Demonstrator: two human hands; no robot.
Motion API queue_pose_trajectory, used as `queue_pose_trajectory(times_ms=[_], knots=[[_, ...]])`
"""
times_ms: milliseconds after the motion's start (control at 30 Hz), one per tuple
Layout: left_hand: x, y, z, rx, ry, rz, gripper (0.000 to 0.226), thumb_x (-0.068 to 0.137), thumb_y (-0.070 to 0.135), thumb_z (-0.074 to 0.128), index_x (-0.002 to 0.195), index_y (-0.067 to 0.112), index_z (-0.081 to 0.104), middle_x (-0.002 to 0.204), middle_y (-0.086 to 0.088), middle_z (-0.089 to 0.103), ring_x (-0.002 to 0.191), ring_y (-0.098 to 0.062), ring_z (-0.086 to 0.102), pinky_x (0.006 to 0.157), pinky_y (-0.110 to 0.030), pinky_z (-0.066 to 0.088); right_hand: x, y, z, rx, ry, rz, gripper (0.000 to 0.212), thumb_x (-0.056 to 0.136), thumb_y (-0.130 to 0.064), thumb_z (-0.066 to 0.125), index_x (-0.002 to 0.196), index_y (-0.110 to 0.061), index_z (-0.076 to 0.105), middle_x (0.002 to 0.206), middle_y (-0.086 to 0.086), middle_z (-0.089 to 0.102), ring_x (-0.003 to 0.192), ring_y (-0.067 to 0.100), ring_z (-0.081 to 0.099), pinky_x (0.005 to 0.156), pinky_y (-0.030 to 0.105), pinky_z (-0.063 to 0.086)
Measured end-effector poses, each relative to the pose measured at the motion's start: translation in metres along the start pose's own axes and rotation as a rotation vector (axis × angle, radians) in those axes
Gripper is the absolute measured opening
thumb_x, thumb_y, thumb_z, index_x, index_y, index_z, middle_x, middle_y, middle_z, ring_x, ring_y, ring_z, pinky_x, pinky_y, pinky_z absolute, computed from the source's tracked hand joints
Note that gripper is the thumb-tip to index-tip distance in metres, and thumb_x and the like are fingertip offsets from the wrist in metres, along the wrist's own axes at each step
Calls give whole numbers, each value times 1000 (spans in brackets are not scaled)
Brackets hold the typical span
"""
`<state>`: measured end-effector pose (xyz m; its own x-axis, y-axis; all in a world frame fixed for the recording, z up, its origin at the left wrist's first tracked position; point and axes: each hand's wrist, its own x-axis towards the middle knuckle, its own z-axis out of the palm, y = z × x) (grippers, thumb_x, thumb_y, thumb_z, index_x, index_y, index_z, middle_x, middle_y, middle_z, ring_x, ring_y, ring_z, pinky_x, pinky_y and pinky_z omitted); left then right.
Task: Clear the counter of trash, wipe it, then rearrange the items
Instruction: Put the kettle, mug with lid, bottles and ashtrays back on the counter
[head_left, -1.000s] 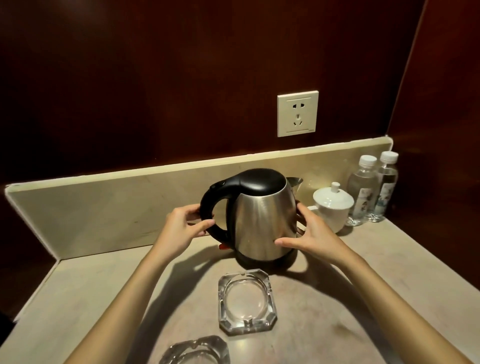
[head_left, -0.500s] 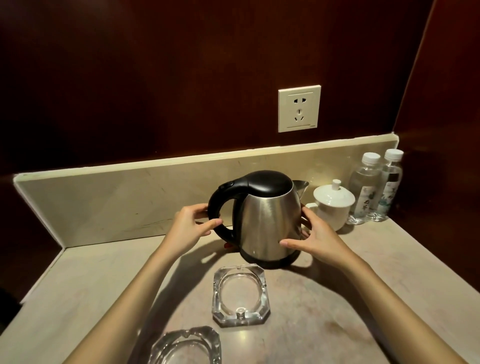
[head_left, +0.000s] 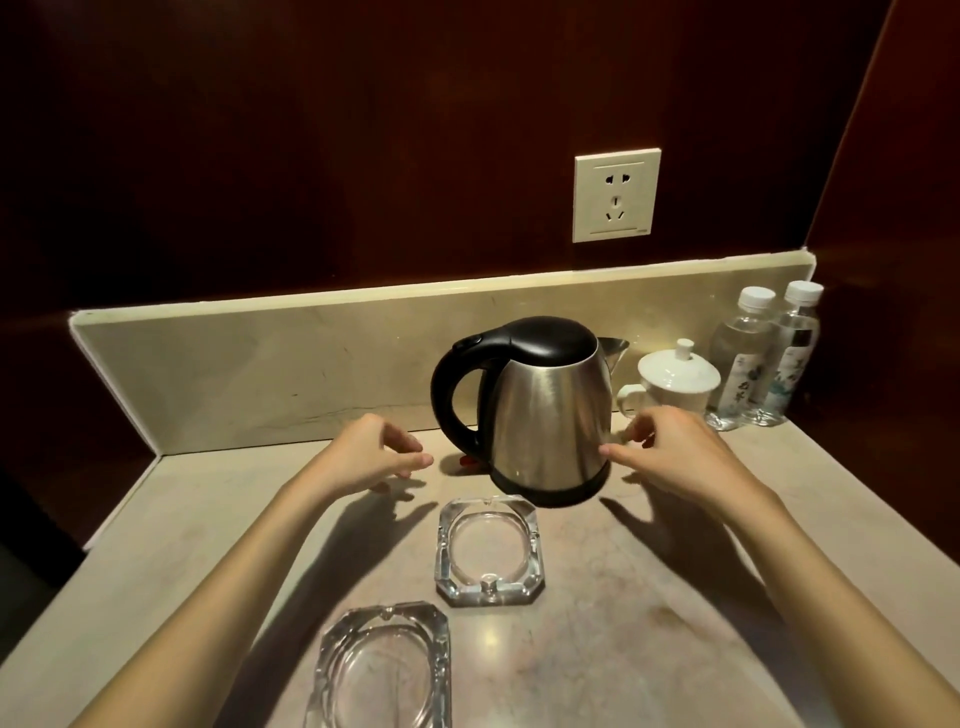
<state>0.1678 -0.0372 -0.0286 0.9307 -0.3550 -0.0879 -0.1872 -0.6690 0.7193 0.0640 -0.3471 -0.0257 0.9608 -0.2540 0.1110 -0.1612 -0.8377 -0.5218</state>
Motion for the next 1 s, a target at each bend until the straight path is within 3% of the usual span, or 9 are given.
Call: queue_pose_trajectory(times_ms=[67,200,367,500,667,800,1000], knots=[[-10,4,2,-1,-100,-50,23,81,29,75,86,7,72,74,-6,72,64,-11,69,49,-19,50,-4,-5,-1,-3,-60,3,32,81,-44,70,76,-13,64,68,-7,63,61,7,62,50,23,42],[-24,10,15,98,-273,-147,36,77,43,75,88,9,74,70,2,74,60,-6,67,53,-18,50,-11,-20,21,102,-290,-52,31,83,-43,68,68,-17,67,60,-3,70,56,4,65,66,27,55],[-29,8,38,209,-227,-178,32,75,46,75,75,14,74,61,8,69,43,2,51,49,-18,41,-16,-32,50,125,-449,-79,46,85,-48,64,68,-5,68,62,8,66,56,14,60,61,31,49],[-35,4,42,164,-179,-214,28,76,38,76,78,11,76,58,7,64,45,-4,51,49,-19,41,-21,-38,63,405,-686,62,40,91,-30,63,83,9,67,59,17,63,47,22,60,50,30,52],[-43,-2,44,34,-161,-227,19,80,29,75,75,10,74,56,4,63,39,-2,50,43,-17,38,-23,-47,71,390,-695,57,32,95,-20,55,92,10,65,55,12,65,43,17,60,42,23,47],[-46,-11,32,-24,-118,-207,15,80,23,75,73,11,71,55,2,63,43,-5,55,42,-17,41,-24,-60,79,485,-654,39,31,97,-18,52,77,5,59,51,12,62,39,17,57,40,22,45],[-49,-35,-16,-48,-8,-205,18,82,20,72,85,2,74,61,-2,60,48,-9,54,48,-20,47,-8,-112,93,487,-645,-28,35,99,-20,50,70,-1,56,51,8,62,40,16,58,43,23,47]])
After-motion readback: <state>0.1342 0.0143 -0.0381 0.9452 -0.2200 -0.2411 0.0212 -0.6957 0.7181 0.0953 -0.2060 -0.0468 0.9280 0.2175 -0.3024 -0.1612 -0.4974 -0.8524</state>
